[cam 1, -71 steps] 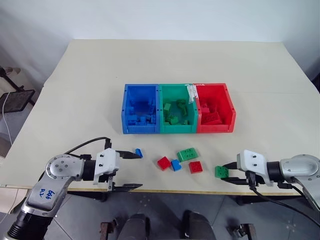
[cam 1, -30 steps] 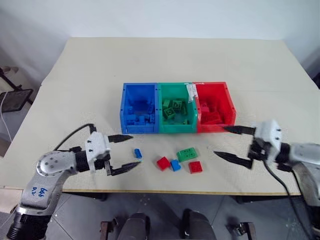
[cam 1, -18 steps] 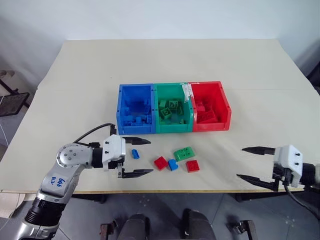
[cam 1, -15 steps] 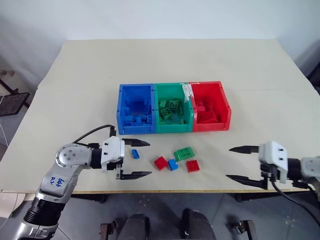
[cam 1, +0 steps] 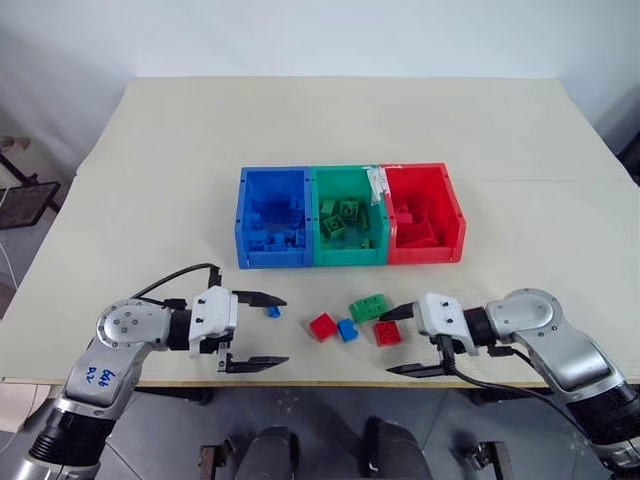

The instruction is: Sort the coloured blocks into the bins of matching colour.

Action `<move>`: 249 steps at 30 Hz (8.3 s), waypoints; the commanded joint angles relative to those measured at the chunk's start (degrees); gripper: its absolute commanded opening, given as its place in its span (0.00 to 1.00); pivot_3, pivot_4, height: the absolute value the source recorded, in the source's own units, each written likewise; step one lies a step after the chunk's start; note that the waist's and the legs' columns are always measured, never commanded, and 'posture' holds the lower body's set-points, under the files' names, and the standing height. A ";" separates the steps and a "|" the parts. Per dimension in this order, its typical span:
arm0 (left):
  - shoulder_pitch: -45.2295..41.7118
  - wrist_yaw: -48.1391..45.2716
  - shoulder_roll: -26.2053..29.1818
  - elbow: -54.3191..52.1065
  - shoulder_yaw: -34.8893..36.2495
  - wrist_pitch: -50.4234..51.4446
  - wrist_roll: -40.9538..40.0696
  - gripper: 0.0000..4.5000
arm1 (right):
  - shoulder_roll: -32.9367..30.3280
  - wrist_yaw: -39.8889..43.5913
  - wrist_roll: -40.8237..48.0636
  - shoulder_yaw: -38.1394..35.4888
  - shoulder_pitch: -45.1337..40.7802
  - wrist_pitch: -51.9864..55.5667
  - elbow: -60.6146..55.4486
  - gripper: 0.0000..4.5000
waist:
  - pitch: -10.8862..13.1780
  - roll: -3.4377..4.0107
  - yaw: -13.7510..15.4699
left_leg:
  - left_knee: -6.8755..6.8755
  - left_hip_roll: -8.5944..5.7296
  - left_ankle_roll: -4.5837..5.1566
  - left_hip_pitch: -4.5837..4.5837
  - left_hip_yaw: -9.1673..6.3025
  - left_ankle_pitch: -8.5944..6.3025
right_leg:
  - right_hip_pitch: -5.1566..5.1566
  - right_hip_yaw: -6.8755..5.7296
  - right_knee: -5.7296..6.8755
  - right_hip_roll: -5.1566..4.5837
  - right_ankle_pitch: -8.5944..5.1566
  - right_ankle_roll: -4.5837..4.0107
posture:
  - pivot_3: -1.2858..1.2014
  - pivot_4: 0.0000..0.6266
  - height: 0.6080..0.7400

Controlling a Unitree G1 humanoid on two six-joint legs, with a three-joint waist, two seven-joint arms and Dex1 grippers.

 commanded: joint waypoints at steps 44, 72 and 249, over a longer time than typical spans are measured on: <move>0.35 8.46 -0.62 -5.56 5.36 7.39 -2.59 1.00 | -3.83 -0.50 10.99 -29.75 -0.18 -9.97 12.72 0.99 | 0.00 0.00 0.11 | -0.02 0.03 -0.06 0.01 0.11 -0.04 | -0.03 0.04 -0.01 0.02 0.02 -0.03 | 0.52 0.24 1.00; 8.59 3.99 1.66 -3.13 10.28 -0.83 -1.52 1.00 | 10.82 6.17 -5.78 2.98 -19.96 -11.48 25.37 0.78 | 0.00 0.00 -0.62 | -0.02 0.11 -0.07 0.20 0.28 -0.13 | -0.05 0.21 0.05 0.07 0.03 -0.05 | 0.52 0.24 1.00; -30.72 -10.49 -11.35 23.24 -22.51 -5.15 18.91 0.45 | 1.37 -6.15 17.63 -32.08 29.85 -5.85 -12.94 1.00 | -0.07 -0.14 0.59 | 0.88 0.52 0.21 0.31 1.24 -0.94 | -0.01 0.17 0.09 0.30 0.03 -0.16 | 0.52 0.24 1.00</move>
